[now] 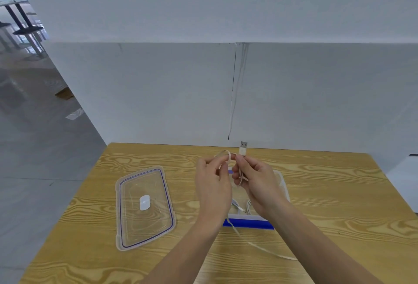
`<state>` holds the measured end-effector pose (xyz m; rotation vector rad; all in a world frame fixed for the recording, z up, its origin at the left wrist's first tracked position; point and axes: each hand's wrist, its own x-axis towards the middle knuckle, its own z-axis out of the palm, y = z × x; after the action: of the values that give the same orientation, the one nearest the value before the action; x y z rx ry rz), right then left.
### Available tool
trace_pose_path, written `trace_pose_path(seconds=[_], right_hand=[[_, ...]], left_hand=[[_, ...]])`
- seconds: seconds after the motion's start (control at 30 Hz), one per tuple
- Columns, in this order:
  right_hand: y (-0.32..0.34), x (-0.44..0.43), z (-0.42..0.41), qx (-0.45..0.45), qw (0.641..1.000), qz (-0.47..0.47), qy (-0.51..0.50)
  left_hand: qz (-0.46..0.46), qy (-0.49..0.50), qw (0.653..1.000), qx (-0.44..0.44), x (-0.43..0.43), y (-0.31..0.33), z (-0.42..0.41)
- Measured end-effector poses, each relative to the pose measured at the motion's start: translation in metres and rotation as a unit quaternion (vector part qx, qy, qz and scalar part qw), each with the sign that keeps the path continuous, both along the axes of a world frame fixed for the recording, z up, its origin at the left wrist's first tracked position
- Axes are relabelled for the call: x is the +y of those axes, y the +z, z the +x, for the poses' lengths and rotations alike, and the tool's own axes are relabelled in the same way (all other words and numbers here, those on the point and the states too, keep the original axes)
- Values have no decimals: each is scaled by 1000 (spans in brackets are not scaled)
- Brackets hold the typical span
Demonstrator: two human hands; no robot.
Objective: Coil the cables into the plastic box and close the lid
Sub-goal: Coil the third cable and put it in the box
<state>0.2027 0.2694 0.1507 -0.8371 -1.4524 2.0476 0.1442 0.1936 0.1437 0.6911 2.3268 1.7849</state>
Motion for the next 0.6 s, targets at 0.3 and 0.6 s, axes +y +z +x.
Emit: trace_pose_path(seconds=[0.3, 0.6], right_hand=[[-3, 0, -10, 22, 993, -119, -10], [6, 25, -5, 117, 973, -197, -36]], left_hand=[[-2, -12, 999, 42, 1, -8, 10], [20, -165, 969, -184, -40, -24, 18]])
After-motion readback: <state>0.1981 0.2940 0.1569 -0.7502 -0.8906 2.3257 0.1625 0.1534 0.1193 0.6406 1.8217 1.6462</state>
